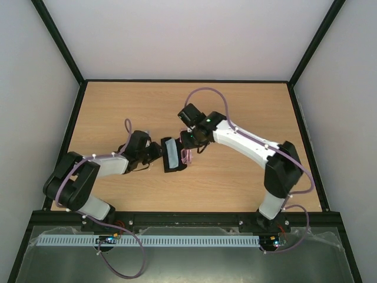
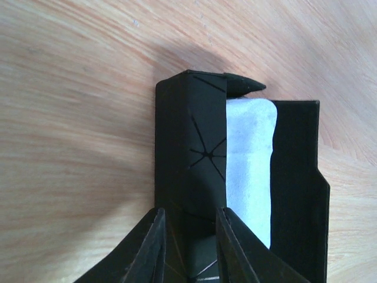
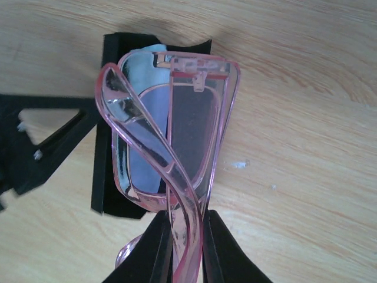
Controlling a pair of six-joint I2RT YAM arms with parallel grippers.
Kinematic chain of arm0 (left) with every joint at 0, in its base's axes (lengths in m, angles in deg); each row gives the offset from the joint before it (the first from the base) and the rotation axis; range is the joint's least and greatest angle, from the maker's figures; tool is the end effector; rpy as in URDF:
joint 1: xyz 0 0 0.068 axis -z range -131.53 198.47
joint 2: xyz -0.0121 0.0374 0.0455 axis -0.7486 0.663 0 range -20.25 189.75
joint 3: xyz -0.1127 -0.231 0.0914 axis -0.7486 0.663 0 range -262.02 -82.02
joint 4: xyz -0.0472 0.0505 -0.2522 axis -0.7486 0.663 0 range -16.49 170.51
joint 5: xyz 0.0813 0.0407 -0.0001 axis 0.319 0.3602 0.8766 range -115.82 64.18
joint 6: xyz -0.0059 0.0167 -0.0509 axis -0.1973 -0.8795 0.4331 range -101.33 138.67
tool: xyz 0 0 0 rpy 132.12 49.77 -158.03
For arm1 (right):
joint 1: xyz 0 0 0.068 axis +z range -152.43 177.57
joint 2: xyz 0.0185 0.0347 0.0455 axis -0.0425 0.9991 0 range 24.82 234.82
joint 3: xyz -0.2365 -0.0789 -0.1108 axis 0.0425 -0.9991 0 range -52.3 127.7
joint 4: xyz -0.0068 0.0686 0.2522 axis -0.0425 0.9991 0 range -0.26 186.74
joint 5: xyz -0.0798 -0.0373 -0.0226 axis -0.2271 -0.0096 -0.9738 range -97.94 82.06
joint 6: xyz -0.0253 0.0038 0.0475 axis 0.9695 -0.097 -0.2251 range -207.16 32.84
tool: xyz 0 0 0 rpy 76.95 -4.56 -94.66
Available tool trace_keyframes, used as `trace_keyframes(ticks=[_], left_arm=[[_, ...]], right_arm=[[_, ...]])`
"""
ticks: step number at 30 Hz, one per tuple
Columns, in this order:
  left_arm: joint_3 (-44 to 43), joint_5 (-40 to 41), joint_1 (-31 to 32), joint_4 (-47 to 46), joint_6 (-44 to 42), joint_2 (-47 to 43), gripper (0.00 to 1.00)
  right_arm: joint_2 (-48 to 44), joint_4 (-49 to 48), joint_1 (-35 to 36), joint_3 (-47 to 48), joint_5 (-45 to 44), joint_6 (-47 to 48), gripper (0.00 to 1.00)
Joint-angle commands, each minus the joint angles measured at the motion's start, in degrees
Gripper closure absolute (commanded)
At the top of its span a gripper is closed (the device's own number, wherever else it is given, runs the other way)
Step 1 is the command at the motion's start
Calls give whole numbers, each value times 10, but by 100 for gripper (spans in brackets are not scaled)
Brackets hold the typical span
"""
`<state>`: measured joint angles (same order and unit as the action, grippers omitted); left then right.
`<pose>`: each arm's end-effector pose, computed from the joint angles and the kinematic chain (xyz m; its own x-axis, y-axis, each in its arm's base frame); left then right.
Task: Organize the sunglasses
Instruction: Place the sunglasses in the sunglasses case.
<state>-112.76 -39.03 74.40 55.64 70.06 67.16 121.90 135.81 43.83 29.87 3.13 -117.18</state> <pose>0.2460 -0.1287 0.1373 -0.8095 -0.4523 -0.3743 -0.0746 0.7117 -0.6985 0.2422 0.2631 0.2751 -0.9103 -0.2414 -0.3362 -0.3674 0.8452 0.3880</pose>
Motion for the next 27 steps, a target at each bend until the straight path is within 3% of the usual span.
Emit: trace_keyframes(ticks=[1,9,15,27], left_arm=[[25,-13,-12,6,-14,-38,73],[40,-24,-53,32,-32,-85,61],[48,-51,-79,17,-44,-68,69],[64,-73,-80,-31,-41,-24,71]], right_arm=[[70,60,20,77,-52,-11,99],[203,125,51,223,-94,-25,99],[260,168,58,282,-121,-26,99],[337,212,62,345,-138,-20,99]])
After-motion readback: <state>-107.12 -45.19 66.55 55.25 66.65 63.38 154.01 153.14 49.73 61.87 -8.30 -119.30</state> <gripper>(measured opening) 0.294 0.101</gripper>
